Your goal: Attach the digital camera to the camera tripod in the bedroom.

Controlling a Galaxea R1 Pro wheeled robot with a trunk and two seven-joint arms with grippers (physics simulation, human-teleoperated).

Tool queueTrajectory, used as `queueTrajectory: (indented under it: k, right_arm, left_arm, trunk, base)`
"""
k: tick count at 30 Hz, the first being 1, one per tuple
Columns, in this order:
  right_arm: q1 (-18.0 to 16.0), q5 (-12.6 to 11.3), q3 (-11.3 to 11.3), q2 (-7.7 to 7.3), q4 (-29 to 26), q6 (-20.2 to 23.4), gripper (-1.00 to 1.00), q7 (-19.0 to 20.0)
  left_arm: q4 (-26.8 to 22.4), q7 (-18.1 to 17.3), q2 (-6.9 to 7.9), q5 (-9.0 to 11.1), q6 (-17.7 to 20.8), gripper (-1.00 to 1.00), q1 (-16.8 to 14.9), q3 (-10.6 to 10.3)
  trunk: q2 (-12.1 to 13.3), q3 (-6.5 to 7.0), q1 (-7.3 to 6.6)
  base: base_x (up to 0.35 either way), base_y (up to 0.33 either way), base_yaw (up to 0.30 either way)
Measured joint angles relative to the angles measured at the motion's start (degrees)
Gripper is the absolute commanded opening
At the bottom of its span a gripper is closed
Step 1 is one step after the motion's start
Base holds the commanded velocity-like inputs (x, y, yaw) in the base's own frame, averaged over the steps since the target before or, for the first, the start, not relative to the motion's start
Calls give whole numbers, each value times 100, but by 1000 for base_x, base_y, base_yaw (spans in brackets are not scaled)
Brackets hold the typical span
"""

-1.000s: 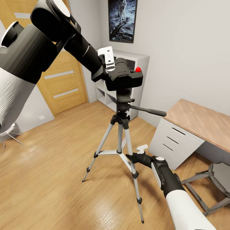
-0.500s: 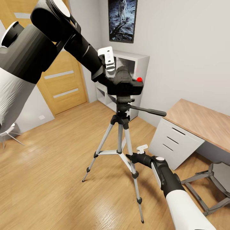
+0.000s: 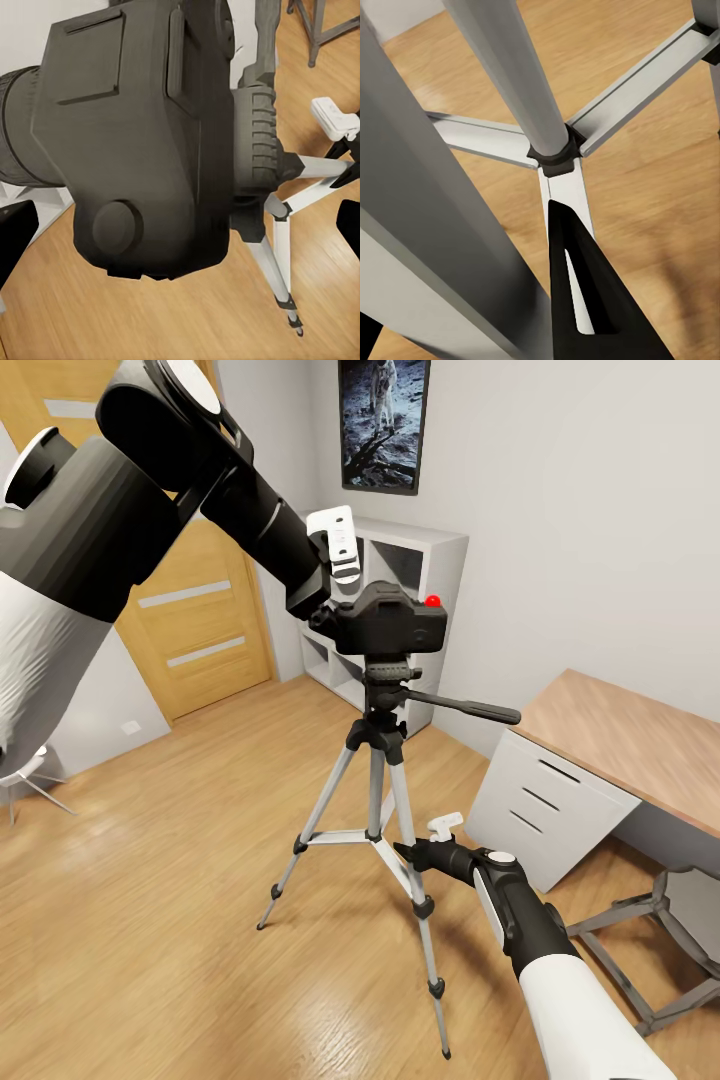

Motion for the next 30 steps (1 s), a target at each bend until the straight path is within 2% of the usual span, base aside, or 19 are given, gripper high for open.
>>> queueTrajectory:
  k: [12, 19, 23, 27, 28, 30]
  right_arm:
    - [0, 0, 0, 0, 0, 0, -100, 0]
    - [0, 0, 0, 0, 0, 0, -100, 0]
    - [0, 0, 0, 0, 0, 0, -100, -1]
    - [0, 1, 0, 0, 1, -2, -100, -1]
    - [0, 2, -1, 0, 0, -1, -100, -1]
    - [0, 2, 0, 0, -1, -2, -100, 0]
  left_arm:
    - [20, 23, 7, 9, 31, 100, 0, 22]
    - [142, 38, 141, 23, 83, 100, 0, 155]
    - [293, 45, 386, 28, 219, 100, 0, 521]
    - [442, 49, 661, 29, 359, 100, 0, 972]
    - [560, 45, 813, 31, 437, 100, 0, 1168]
    - [725, 29, 994, 52, 513, 100, 7, 1326]
  trunk:
    - [0, 0, 0]
    - [0, 0, 0]
    - [0, 0, 0]
    - [0, 0, 0]
    - [0, 0, 0]
    - [0, 0, 0]
  base:
    - [0, 0, 0]
    - [0, 0, 0]
    - [0, 0, 0]
    - [0, 0, 0]
    - [0, 0, 0]
    - [0, 0, 0]
